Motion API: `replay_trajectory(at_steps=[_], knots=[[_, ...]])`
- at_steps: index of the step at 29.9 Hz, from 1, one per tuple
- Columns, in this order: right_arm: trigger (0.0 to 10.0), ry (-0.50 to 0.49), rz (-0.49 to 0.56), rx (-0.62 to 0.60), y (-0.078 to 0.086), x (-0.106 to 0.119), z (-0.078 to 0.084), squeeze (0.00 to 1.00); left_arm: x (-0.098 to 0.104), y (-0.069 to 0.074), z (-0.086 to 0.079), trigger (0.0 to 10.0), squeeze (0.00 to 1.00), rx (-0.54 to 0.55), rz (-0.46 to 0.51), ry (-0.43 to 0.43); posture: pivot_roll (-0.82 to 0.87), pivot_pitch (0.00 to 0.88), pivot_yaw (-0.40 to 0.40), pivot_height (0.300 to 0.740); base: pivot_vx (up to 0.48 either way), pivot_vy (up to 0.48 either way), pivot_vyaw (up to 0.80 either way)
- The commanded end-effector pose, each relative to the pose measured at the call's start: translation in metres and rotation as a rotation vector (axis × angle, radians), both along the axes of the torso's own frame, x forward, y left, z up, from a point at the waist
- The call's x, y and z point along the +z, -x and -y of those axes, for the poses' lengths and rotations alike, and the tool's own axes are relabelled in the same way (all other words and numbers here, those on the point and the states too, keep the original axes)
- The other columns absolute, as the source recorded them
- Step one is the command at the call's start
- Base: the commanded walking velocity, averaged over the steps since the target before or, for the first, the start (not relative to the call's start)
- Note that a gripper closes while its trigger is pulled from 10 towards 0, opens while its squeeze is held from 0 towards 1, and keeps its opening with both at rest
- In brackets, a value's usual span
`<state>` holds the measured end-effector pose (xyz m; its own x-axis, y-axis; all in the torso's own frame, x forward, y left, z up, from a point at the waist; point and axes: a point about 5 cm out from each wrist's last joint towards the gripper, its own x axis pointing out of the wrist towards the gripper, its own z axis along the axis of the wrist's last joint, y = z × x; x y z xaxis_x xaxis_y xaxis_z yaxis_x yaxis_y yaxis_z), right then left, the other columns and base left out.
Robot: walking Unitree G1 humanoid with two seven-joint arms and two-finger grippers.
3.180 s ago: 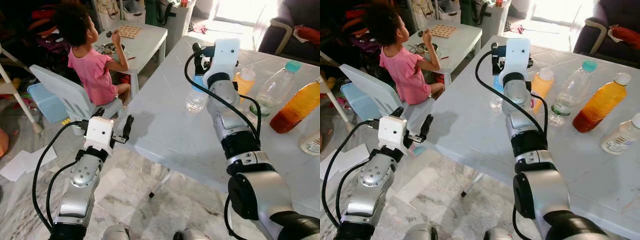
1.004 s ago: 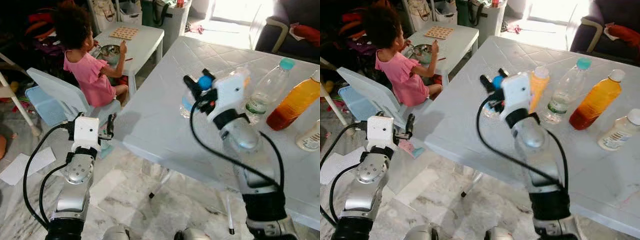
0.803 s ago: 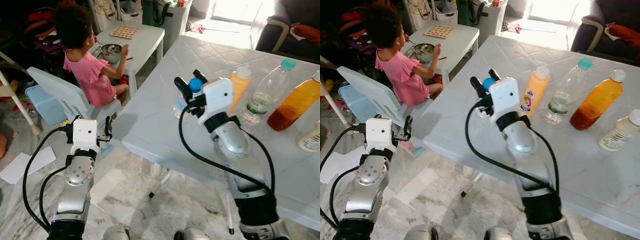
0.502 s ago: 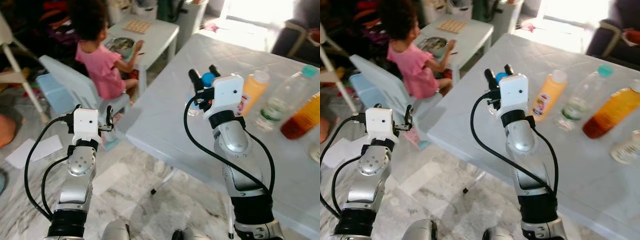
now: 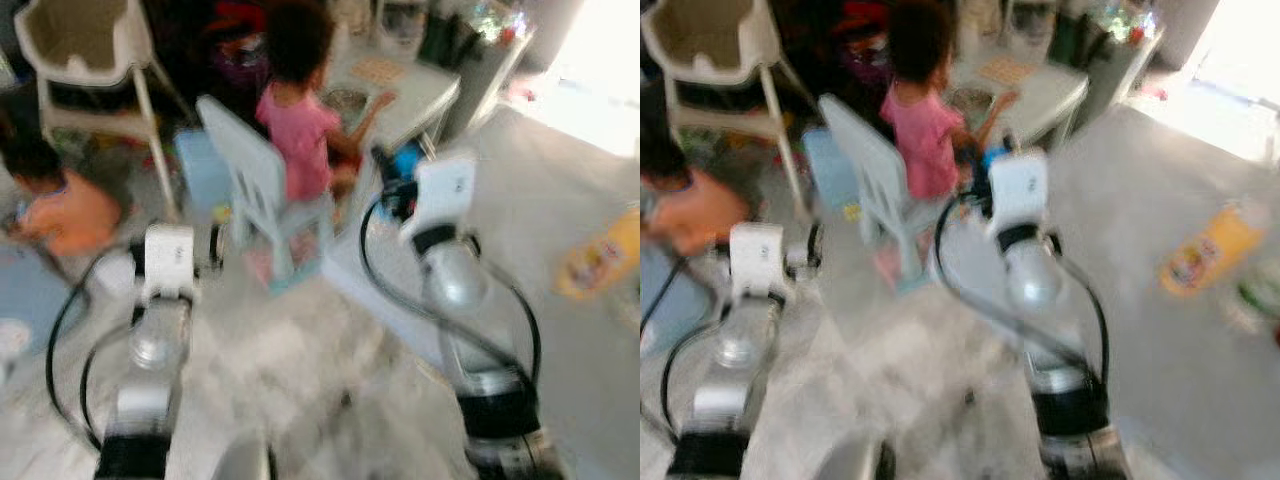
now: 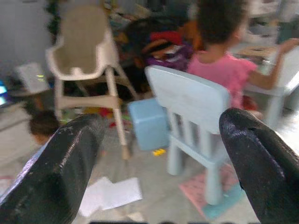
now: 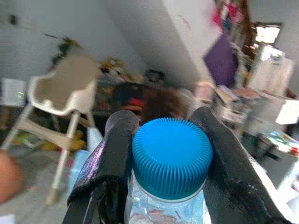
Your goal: Restocking fridge
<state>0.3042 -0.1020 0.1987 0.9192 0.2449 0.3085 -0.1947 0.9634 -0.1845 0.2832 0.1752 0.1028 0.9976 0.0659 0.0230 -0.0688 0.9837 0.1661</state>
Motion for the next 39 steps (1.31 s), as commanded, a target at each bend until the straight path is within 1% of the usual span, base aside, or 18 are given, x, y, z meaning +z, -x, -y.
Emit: replay_trajectory(at_steps=[1,5,11,15,16,17,18,19,20,23,24,26,30,34,35,36,37,39], knots=[[10.0,0.010,0.022,-0.009,-0.003,0.004,0.005,0.00,-0.002,0.001,0.004,10.0,0.00,0.003,-0.009,0.007,0.07,0.000,-0.047,0.740,0.000,0.480,0.00],[10.0,0.018,0.026,-0.011,-0.005,0.005,0.007,0.00,-0.003,0.003,0.002,10.0,0.00,0.022,-0.014,0.009,0.07,0.000,-0.050,0.740,0.000,0.480,0.00],[10.0,0.014,0.008,-0.018,-0.005,0.002,0.009,0.00,-0.003,0.005,0.003,10.0,0.00,0.012,-0.013,0.002,0.07,0.000,-0.045,0.740,0.000,0.480,0.00],[10.0,0.009,-0.068,-0.053,0.002,-0.019,0.021,0.00,-0.006,0.014,-0.002,10.0,0.00,0.018,-0.021,-0.031,0.07,0.000,-0.029,0.740,0.000,0.103,0.13],[10.0,0.009,-0.068,-0.053,0.002,-0.019,0.021,0.00,-0.006,0.014,-0.002,10.0,0.00,0.018,-0.021,-0.031,0.07,0.000,-0.029,0.740,0.000,0.000,0.53],[10.0,-0.007,-0.101,-0.059,0.005,-0.027,0.026,0.00,-0.006,0.019,-0.004,10.0,0.00,0.008,-0.026,-0.035,0.07,0.000,-0.023,0.740,0.000,0.000,0.80],[10.0,-0.007,-0.101,-0.059,0.005,-0.027,0.026,0.00,-0.006,0.019,-0.004,10.0,0.00,0.008,-0.026,-0.035,0.07,0.000,-0.023,0.740,0.000,0.000,0.80],[10.0,-0.043,-0.146,-0.063,0.010,-0.038,0.033,0.00,-0.006,0.026,-0.007,10.0,0.00,0.006,-0.033,-0.029,0.07,0.000,-0.016,0.740,0.000,0.000,0.80],[10.0,-0.064,-0.161,-0.060,0.012,-0.041,0.034,0.00,-0.006,0.028,-0.008,10.0,0.00,0.015,-0.035,-0.035,0.07,0.000,-0.017,0.740,0.000,0.000,0.80],[10.0,-0.104,-0.184,-0.046,0.013,-0.045,0.034,0.00,-0.005,0.028,-0.009,10.0,0.00,0.027,-0.035,-0.045,0.07,0.000,-0.017,0.740,0.000,0.000,0.80],[10.0,-0.155,-0.206,-0.024,0.014,-0.047,0.031,0.00,-0.004,0.026,-0.009,10.0,0.00,0.026,-0.026,-0.058,0.07,0.000,-0.019,0.740,0.000,0.000,0.80],[10.0,-0.167,-0.209,-0.021,0.014,-0.048,0.031,0.00,-0.004,0.025,-0.008,10.0,0.00,0.025,-0.024,-0.058,0.07,0.000,-0.021,0.740,0.000,0.000,0.80],[10.0,-0.165,-0.189,-0.002,0.012,-0.042,0.024,0.00,-0.002,0.023,-0.005,10.0,0.00,0.025,-0.022,-0.052,0.07,0.000,-0.020,0.740,0.000,0.000,0.80],[10.0,-0.170,-0.195,-0.002,0.009,-0.045,0.024,0.00,-0.006,0.023,-0.003,10.0,0.00,0.021,-0.031,-0.056,0.08,0.000,-0.032,0.740,0.000,0.000,0.80],[10.0,-0.196,-0.207,-0.014,0.005,-0.045,0.025,0.00,0.000,0.018,-0.004,10.0,0.00,0.036,-0.020,-0.039,0.08,0.000,-0.041,0.740,0.000,0.000,0.80],[10.0,-0.206,-0.210,-0.017,0.003,-0.044,0.025,0.00,0.003,0.016,-0.005,10.0,0.00,0.039,-0.015,-0.035,0.08,0.000,-0.041,0.740,0.000,0.000,0.80],[10.0,-0.221,-0.212,-0.015,0.000,-0.043,0.022,0.00,0.005,0.012,-0.007,10.0,0.00,0.040,-0.011,-0.040,0.06,0.000,-0.034,0.740,0.000,0.000,0.80],[10.0,-0.201,-0.167,0.014,-0.003,-0.034,0.015,0.00,0.009,0.001,-0.007,10.0,0.00,0.018,0.008,-0.075,0.06,0.000,-0.016,0.740,0.000,0.000,0.80]])
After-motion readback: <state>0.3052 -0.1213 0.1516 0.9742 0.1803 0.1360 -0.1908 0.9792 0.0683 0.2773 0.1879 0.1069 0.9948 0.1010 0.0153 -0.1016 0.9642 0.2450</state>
